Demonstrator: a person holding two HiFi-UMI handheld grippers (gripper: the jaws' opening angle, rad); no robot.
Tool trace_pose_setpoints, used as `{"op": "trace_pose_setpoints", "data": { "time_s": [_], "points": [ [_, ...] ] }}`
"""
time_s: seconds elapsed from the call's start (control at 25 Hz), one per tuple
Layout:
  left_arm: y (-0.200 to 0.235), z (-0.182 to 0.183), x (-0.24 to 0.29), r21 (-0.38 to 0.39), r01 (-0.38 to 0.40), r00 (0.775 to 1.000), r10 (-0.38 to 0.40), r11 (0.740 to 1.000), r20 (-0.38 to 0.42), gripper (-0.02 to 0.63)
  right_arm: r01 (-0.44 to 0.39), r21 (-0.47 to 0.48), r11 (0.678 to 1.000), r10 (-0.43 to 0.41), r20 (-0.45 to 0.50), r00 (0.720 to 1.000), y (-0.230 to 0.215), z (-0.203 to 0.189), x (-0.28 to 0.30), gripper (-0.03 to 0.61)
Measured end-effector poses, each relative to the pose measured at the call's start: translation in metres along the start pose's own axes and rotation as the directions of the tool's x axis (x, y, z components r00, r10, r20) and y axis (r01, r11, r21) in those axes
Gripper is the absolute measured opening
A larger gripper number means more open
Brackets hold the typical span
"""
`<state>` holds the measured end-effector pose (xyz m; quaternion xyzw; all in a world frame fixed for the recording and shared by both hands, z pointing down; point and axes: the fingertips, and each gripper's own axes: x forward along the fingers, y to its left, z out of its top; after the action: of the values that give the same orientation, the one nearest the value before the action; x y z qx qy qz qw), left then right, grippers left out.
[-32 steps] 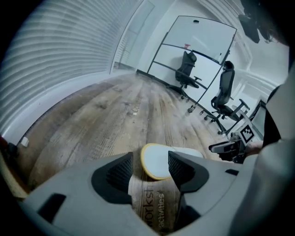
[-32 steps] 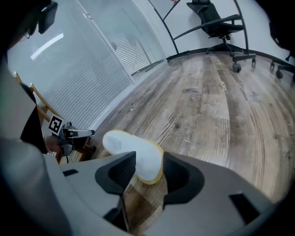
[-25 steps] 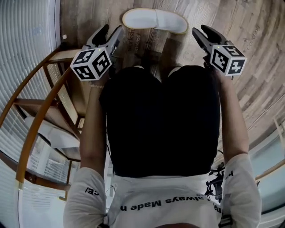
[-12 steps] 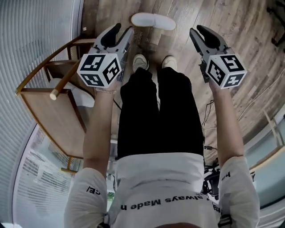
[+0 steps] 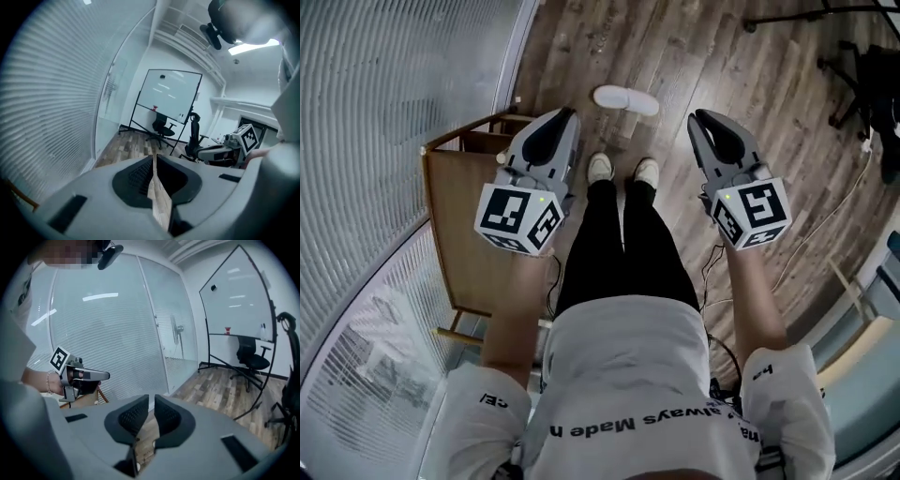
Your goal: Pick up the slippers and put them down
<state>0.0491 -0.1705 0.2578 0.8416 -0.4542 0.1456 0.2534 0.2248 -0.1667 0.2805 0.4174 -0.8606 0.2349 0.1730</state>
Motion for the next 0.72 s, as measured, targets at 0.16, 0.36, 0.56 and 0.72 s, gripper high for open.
{"op": "trace_pose_setpoints", "data": {
  "time_s": [0.16,0.36,0.56,0.72],
  "points": [
    [-0.015,0.063,-0.044,0.024,-0.012,0.993,0.009,1.0,0.116,0.023,-0.01,-0.073,0.997,0.016,0.075,0.997,0.026,0.066,-0.026,0.036],
    [-0.043,0.12,-0.092,0.023,0.0,0.979,-0.005,1.0,0.203,0.015,-0.025,-0.092,0.996,0.039,0.158,0.987,0.056,0.136,-0.071,0.034],
    [-0.074,0.164,-0.128,0.025,0.057,0.953,-0.062,0.998,0.297,0.012,-0.012,-0.18,0.984,0.058,0.252,0.966,0.091,0.198,-0.111,0.032],
    [-0.091,0.193,-0.158,0.08,0.039,0.939,-0.064,0.996,0.338,0.012,-0.014,-0.224,0.974,0.078,0.277,0.958,0.123,0.231,-0.14,0.031]
  ]
}}
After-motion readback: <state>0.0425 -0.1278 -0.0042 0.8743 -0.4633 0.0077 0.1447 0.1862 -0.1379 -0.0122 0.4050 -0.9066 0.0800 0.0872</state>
